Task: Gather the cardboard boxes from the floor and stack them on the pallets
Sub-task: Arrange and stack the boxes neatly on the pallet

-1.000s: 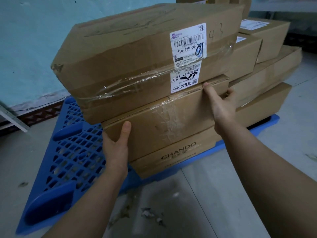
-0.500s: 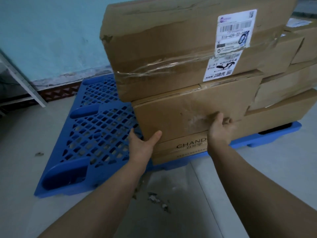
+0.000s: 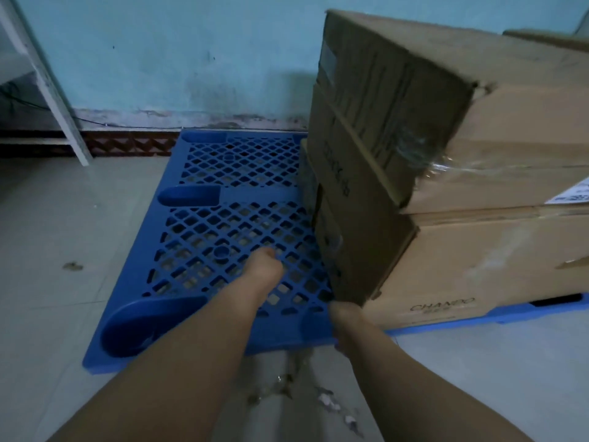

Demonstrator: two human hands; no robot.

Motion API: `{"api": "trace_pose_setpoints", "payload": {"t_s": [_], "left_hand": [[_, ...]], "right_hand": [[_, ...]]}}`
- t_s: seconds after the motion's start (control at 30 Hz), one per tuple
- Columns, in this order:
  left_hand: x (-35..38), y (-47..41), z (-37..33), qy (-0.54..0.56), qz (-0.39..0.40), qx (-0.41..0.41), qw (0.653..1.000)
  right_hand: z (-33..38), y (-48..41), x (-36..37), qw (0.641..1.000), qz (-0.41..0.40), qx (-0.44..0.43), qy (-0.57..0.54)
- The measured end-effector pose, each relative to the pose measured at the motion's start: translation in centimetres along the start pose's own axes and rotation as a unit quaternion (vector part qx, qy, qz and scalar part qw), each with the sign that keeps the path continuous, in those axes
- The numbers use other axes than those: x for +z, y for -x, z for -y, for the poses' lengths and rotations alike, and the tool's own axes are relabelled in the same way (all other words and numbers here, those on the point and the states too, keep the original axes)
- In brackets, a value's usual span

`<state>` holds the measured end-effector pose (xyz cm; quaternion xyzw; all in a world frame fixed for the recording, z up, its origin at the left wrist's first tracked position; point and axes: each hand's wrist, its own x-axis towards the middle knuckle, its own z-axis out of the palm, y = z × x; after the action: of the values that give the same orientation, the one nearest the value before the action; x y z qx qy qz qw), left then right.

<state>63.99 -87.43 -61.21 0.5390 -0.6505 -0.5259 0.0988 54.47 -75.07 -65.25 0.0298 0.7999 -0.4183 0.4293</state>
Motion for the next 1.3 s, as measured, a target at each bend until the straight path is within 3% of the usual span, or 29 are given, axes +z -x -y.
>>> {"api": "trace_pose_setpoints", "payload": {"t_s": [0.13,0.2,0.33,0.43,0.63,0.8,1.1,1.3], "left_hand": [[-3.5,-2.9,0.4,0.039,-0.006,-0.014,0.999],[-4.3,-3.6,0.3,0.058,0.002,-0.026,0.998],[-5.0,-4.1,0.0,0.063,0.009,-0.046,0.997],[-5.3,-4.0,-1.1,0.066,-0.007,-0.034,0.997],[-5.9,-1.2,-6.7,0.101,-0.063,-0.020,0.993],[-7.7,5.0,-10.3,0.140,-0.048,-0.059,0.987],[-20.6,16.1,-17.2,0.124,0.010,-0.127,0.984],[-29.1,17.4,-23.3,0.105,0.036,-0.124,0.986]], "right_hand": [[3.1,1.7,3.5,0.995,0.054,0.074,-0.031],[4.8,1.7,4.9,0.995,0.066,0.071,-0.036],[7.5,1.1,6.6,1.000,0.009,-0.012,-0.006],[8.9,1.2,6.2,0.995,0.019,-0.095,0.000],[11.3,5.7,5.0,0.996,0.031,-0.085,-0.011],[11.7,13.2,1.9,0.990,-0.035,-0.132,0.033],[21.3,28.6,2.9,0.992,-0.032,-0.111,0.049],[28.3,34.4,4.2,0.992,-0.037,-0.118,0.033]]}}
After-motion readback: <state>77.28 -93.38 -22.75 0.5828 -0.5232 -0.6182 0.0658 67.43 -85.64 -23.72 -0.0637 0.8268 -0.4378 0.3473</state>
